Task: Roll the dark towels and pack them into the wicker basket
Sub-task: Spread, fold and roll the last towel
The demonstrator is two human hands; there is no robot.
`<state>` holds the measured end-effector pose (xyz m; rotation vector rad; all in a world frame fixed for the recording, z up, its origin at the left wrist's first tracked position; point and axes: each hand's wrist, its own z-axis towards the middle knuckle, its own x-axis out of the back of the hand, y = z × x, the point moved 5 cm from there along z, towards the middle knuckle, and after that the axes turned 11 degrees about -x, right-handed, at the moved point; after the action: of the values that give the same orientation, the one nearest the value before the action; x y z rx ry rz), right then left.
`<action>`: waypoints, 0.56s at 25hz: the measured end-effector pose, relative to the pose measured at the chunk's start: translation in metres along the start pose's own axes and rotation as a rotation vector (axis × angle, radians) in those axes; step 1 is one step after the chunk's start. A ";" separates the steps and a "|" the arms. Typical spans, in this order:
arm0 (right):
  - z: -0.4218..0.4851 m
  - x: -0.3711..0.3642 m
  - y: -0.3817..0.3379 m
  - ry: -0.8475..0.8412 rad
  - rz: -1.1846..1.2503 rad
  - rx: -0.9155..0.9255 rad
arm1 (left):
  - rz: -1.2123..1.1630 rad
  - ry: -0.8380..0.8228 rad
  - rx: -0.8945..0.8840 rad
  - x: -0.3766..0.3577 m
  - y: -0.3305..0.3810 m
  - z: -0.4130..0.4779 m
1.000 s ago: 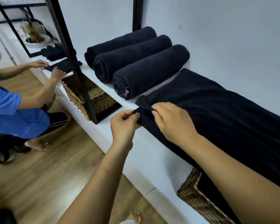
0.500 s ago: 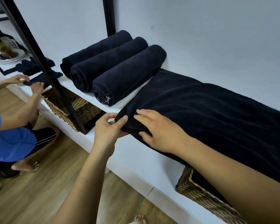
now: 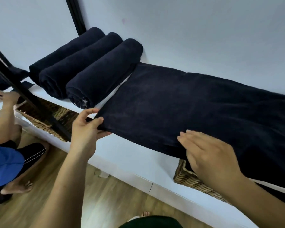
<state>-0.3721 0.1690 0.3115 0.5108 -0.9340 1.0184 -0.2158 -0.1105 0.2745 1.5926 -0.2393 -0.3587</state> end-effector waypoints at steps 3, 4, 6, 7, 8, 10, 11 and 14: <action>-0.026 -0.005 0.021 -0.053 -0.059 -0.007 | 0.021 -0.019 0.001 -0.002 -0.004 0.001; -0.031 -0.004 0.024 -0.048 -0.045 0.001 | 0.030 -0.019 0.004 -0.003 -0.002 -0.002; -0.040 -0.007 0.021 -0.125 -0.027 0.066 | 0.040 -0.016 0.001 -0.007 0.001 -0.004; -0.046 -0.011 0.017 -0.200 -0.054 0.128 | 0.061 -0.014 0.004 -0.007 0.003 -0.004; -0.052 -0.014 0.013 -0.280 -0.066 0.184 | 0.143 -0.003 -0.013 -0.003 0.007 -0.005; -0.051 0.000 0.019 -0.383 0.075 0.161 | 0.690 0.004 -0.127 0.000 0.024 -0.007; -0.039 0.017 0.031 -0.397 0.211 0.056 | 1.027 0.017 -0.244 -0.007 0.038 -0.011; -0.005 0.055 0.127 -0.245 0.287 -0.419 | 1.139 -0.062 -0.753 -0.080 0.081 -0.019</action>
<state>-0.4711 0.2575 0.3488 0.1515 -1.4300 0.9906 -0.2772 -0.0681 0.3619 0.5327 -0.8824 0.3696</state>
